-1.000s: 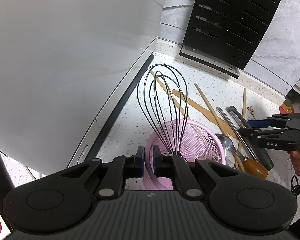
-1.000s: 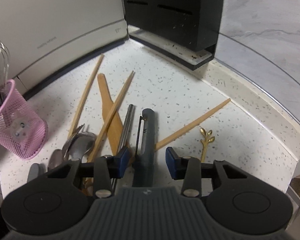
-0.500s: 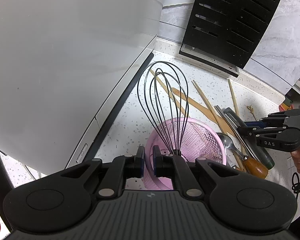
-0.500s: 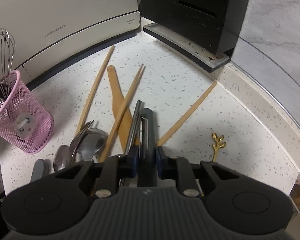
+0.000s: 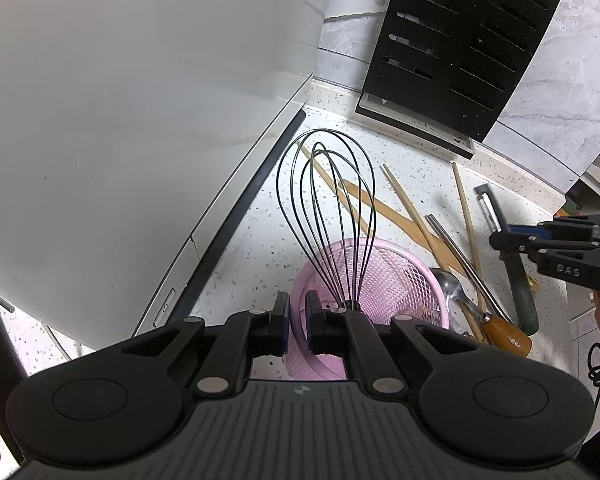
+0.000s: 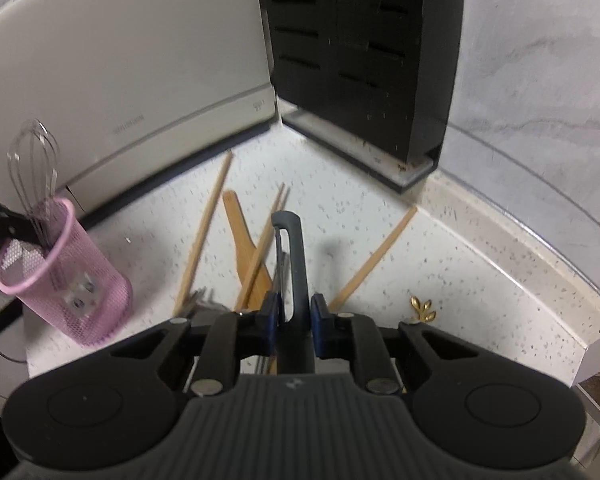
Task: Organize utensils
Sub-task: 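Grasp the grey spatula handle with the right tool, then lift the grey spatula and lower it into the pink mesh cup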
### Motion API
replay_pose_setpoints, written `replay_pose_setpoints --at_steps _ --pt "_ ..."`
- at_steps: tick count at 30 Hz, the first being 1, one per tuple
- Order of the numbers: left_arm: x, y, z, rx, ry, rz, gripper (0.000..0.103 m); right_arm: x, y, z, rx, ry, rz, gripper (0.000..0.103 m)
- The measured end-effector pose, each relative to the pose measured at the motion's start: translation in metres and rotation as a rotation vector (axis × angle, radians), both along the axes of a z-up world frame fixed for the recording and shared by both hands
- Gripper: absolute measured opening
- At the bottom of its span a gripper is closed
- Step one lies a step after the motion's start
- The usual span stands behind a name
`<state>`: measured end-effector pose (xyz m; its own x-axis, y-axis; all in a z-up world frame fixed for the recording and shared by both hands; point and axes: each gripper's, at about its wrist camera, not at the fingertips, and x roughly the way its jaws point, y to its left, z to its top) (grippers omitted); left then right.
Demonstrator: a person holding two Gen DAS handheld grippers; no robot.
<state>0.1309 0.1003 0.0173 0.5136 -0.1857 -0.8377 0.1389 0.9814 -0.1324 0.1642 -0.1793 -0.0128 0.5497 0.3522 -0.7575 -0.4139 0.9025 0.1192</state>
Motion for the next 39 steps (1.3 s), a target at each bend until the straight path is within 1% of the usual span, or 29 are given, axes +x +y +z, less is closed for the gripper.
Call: replay_pose_setpoints --at_steps 5,14,20,25,31,39 --pt "0.000 0.000 0.000 0.003 -0.001 0.001 0.007 -0.004 -0.002 0.012 0.039 -0.038 -0.003 0.014" --pt "0.001 0.000 0.001 0.007 -0.002 0.001 0.007 -0.006 -0.007 0.023 0.073 -0.066 -0.013 0.014" --pt "0.000 0.000 0.001 0.008 -0.002 0.000 0.007 -0.015 -0.009 0.041 0.124 -0.141 -0.028 0.014" --pt "0.000 0.001 0.001 0.009 -0.002 -0.001 0.007 -0.017 -0.009 0.054 0.158 -0.177 -0.032 0.014" --pt "0.001 -0.002 0.001 0.013 0.000 -0.001 0.007 -0.025 -0.002 0.077 0.213 -0.229 -0.013 0.014" --pt "0.002 -0.005 0.000 0.017 0.002 -0.006 0.007 -0.042 0.023 0.107 0.314 -0.303 0.053 0.014"
